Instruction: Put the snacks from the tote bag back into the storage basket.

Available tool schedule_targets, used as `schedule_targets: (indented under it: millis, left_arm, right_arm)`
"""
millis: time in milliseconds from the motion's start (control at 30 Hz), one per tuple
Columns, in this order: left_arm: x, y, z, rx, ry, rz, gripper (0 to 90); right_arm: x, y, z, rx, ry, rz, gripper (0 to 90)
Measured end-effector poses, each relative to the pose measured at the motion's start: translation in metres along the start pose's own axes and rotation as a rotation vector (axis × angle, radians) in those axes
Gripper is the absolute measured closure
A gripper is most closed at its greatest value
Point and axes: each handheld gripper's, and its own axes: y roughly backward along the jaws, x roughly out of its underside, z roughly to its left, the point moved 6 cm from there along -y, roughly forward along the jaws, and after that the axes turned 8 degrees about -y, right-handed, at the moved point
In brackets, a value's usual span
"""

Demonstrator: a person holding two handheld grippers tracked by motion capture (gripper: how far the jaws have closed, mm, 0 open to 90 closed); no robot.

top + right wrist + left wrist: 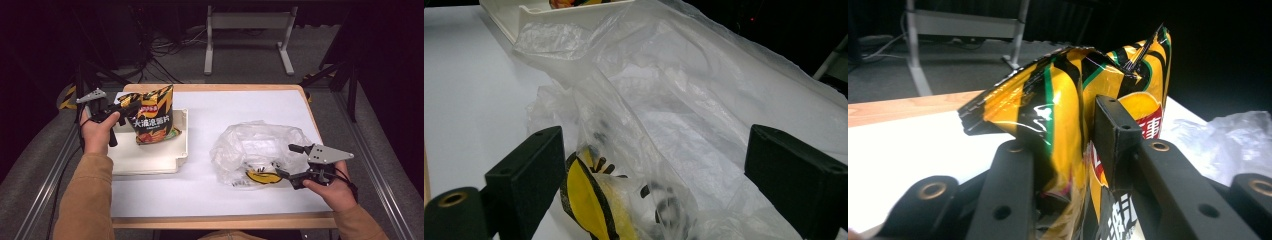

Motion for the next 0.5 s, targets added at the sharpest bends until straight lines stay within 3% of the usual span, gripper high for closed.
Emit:
schedule_targets:
  millis: [67,300,500]
  left_arm:
    - [0.002,-0.002,0.002,-0.026,-0.017,0.021,69.6]
    - [-0.002,-0.007,0.005,-0.083,-0.063,0.014,65.8]
    - [-0.007,-0.013,0.007,-0.156,-0.106,0.038,51.6]
  right_arm:
    - [0.000,-0.001,0.000,0.000,-0.001,0.002,10.0]
    - [0.002,-0.002,-0.001,-0.006,-0.005,0.005,9.9]
    - [0.003,-0.001,-0.003,-0.005,-0.011,0.001,9.8]
